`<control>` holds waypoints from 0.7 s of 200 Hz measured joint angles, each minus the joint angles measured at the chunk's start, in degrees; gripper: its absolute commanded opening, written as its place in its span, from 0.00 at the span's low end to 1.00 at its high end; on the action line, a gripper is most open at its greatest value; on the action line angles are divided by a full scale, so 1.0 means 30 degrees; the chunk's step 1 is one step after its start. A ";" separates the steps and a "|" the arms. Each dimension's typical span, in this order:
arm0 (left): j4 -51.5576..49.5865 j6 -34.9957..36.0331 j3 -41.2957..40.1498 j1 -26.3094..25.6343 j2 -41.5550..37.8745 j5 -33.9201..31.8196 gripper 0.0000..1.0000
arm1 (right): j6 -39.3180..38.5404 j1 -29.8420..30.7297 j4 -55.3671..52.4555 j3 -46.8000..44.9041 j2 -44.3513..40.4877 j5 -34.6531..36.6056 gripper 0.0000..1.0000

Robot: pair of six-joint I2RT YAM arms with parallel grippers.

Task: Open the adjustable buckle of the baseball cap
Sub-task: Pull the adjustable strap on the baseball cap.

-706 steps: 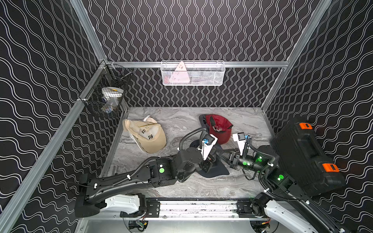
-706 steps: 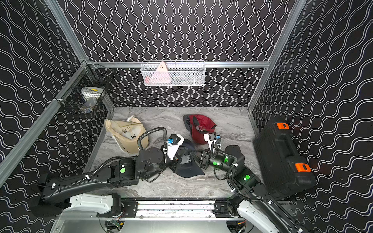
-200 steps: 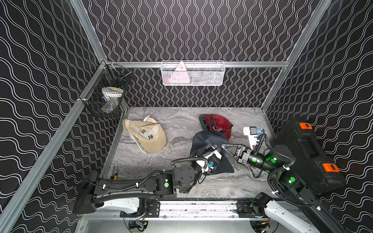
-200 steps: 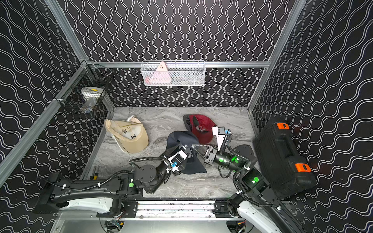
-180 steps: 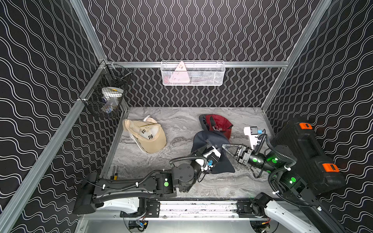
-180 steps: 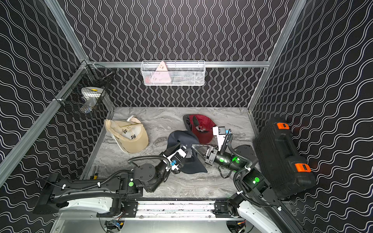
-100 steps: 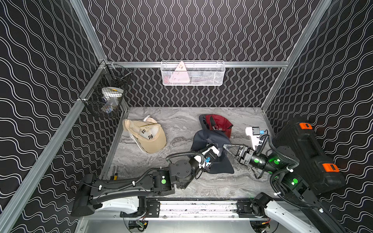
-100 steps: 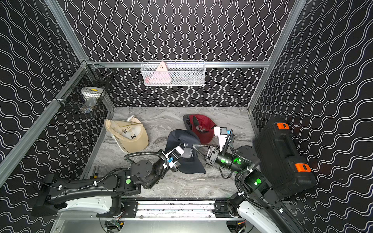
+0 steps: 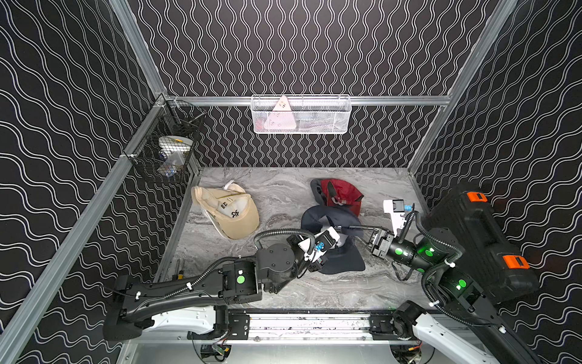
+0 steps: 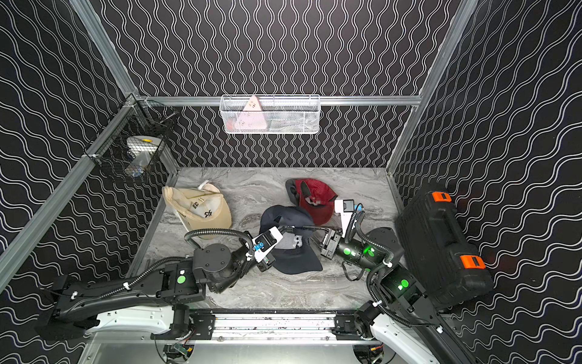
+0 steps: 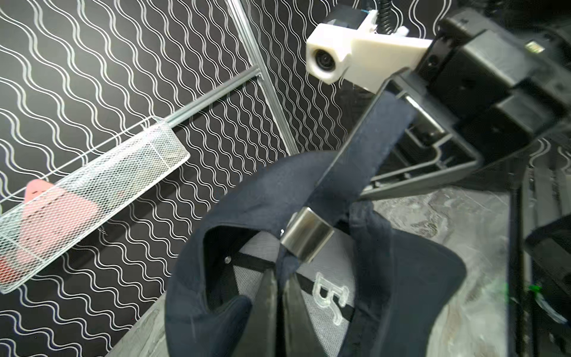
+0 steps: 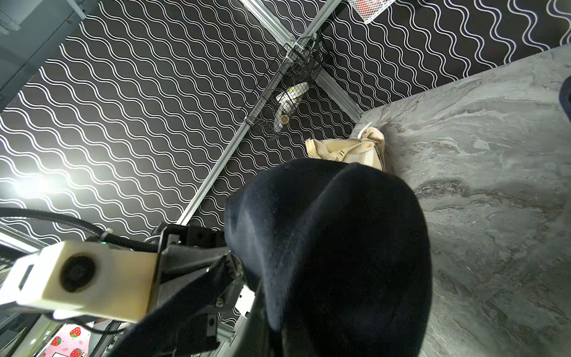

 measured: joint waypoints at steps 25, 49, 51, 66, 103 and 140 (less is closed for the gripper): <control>-0.2776 -0.0772 0.1821 0.0000 0.0619 0.0721 0.06 | -0.0532 0.0015 -0.0729 0.0240 0.0131 0.0277 0.05; -0.5166 -0.1494 0.3162 0.0000 0.1246 0.1195 0.05 | -0.1515 0.0015 -0.1785 0.0568 0.0124 0.0444 0.16; -0.5384 -0.1545 0.3279 0.0000 0.1311 0.1239 0.05 | -0.1581 0.0015 -0.1858 0.0590 0.0109 0.0459 0.17; -0.6659 -0.1967 0.3993 0.0000 0.1705 0.1413 0.05 | -0.2259 0.0015 -0.2659 0.0780 -0.0051 0.0663 0.24; -0.8859 -0.2652 0.5093 0.0000 0.2331 0.1603 0.04 | -0.3497 0.0015 -0.4503 0.1217 -0.0459 0.0729 0.38; -1.0018 -0.3118 0.5829 0.0000 0.2565 0.1763 0.04 | -0.4532 0.0015 -0.6317 0.1545 -0.0962 0.1348 0.39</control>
